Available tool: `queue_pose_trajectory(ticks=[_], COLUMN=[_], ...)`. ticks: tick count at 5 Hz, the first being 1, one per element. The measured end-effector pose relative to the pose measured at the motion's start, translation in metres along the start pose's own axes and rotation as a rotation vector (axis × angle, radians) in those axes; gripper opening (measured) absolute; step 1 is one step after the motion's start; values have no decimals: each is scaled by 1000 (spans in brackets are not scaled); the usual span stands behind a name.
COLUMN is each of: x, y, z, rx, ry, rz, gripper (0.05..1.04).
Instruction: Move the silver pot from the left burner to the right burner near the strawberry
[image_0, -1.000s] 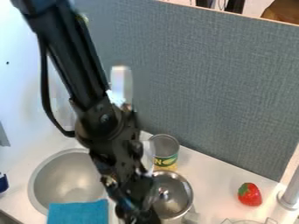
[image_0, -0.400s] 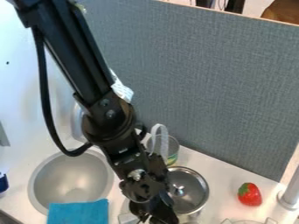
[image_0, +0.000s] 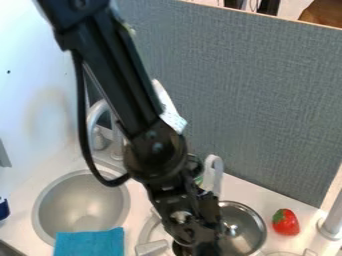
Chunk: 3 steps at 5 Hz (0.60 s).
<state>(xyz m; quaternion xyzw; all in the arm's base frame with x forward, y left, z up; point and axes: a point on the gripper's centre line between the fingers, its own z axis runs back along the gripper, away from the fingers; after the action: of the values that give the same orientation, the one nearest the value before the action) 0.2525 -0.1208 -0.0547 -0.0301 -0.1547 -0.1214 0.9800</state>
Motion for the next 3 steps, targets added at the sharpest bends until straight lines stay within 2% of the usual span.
queue_pose_trajectory(ticks=[3], x=[-1], y=[-46], z=[-9], rx=[-17], ry=[-8], rz=[-118], gripper=[396])
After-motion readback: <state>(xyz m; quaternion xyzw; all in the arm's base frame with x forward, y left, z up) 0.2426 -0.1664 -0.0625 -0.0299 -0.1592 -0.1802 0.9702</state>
